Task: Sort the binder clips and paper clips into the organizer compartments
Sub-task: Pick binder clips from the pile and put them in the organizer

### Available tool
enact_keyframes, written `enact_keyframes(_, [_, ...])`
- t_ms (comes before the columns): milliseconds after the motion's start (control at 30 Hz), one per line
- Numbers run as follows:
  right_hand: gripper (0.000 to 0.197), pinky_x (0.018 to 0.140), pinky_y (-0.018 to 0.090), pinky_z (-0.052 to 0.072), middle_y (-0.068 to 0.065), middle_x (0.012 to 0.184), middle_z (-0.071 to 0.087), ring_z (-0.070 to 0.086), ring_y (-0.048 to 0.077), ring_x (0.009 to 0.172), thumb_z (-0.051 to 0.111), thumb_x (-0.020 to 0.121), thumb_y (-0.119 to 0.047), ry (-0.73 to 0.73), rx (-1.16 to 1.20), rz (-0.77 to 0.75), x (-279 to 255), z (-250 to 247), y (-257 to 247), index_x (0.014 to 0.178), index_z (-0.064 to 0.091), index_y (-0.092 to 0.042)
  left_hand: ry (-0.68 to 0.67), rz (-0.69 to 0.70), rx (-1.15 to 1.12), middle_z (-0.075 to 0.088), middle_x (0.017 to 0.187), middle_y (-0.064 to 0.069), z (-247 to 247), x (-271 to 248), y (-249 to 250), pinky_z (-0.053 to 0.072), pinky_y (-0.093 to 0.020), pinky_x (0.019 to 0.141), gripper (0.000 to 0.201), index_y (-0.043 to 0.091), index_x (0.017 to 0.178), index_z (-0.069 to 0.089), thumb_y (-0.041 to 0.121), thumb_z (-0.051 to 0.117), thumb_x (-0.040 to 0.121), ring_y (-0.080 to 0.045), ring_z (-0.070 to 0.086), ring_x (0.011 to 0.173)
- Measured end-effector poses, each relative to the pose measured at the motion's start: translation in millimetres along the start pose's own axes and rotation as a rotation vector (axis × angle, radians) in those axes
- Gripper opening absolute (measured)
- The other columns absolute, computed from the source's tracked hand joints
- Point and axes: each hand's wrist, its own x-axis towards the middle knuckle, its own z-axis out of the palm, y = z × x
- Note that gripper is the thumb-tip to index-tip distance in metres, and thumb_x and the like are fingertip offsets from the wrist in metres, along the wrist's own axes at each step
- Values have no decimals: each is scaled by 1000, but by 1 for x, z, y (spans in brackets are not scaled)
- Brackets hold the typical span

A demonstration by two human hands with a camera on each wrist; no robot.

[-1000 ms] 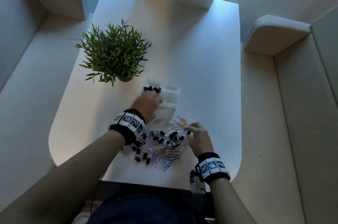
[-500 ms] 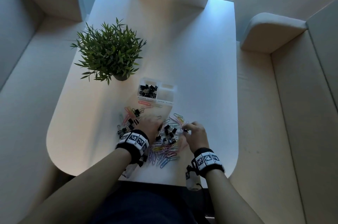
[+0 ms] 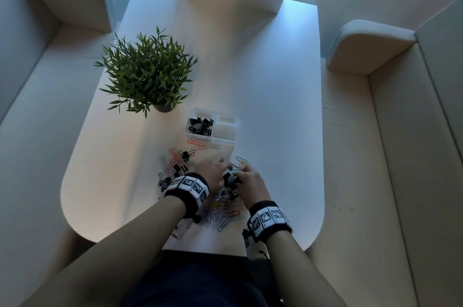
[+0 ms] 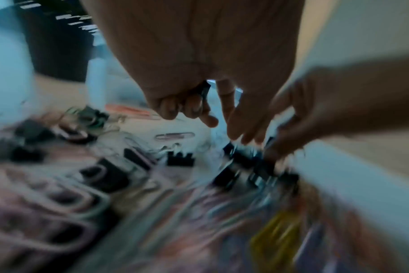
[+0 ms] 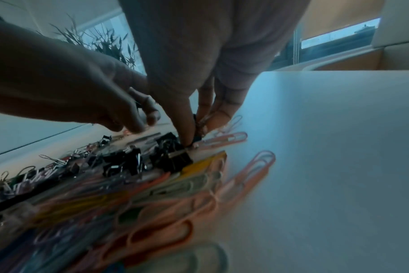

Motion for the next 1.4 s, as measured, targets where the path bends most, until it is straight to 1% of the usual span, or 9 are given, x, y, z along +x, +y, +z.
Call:
enact_keyframes(267, [7,60,35,54,11,81,64,60,29,66,62,80,-7,111,17,-78,-7,10,5,76,67,-5,72,152,74,64,67,-8,18,8,-19,51,-33,53,8,12,69,67,12,72,62,-27,58,57])
enact_keyframes(433, [13,69,34,54,8,84,66,61,23,71,64,76,4,179,98,-51,-12,2,13,84,71,-5,152,204,-43,65,87,-6,7,-6,-22,50,-34,74,17,12,89,63,24,64,77,-23,56,80])
enact_keyframes(633, [15,71,26,56,4,85,67,63,14,70,72,76,-2,280,294,2,0,-18,-4,89,73,-10,372,25,-427,63,84,3,-40,-29,-29,39,-9,63,16,10,94,64,13,67,79,-5,53,68])
enact_keyframes(700, [15,72,25,56,6,86,69,64,15,71,73,76,-4,258,303,-30,21,-28,-25,90,73,-9,452,-51,-452,63,82,2,-61,-22,-37,40,-10,63,15,11,92,65,12,67,78,-8,56,69])
enact_keyframes(867, [13,77,26,53,10,86,70,65,20,74,72,73,-3,276,288,-46,90,-43,-79,85,75,-9,336,-134,-298,68,80,-7,-105,20,-58,53,-35,72,15,9,85,65,17,65,73,-25,62,75])
enact_keyframes(1000, [15,80,32,54,13,87,72,66,23,78,67,74,0,196,258,17,123,-38,-101,85,74,-7,231,-273,-253,67,91,-9,-116,44,-67,54,-35,74,20,9,89,66,23,65,76,-28,63,84])
enact_keyframes(1167, [10,65,21,45,16,83,71,59,20,68,65,78,-4,111,258,48,128,-32,-106,85,72,-5,190,-297,-359,69,87,-3,-121,55,-80,48,-29,73,23,10,88,69,30,60,81,-23,62,80])
enact_keyframes(1300, [24,78,18,46,12,97,72,66,19,86,67,80,-7,116,305,35,124,-35,-104,103,71,-9,202,-336,-408,54,55,-3,-124,56,-77,43,-27,63,38,16,51,53,29,52,87,-27,57,64])
enact_keyframes(1400, [26,84,19,50,9,97,73,67,14,84,67,79,-5,230,369,24,113,-42,-94,104,70,-9,244,-297,-588,59,67,-9,-125,47,-77,55,-39,77,32,13,60,59,27,52,88,-31,65,74])
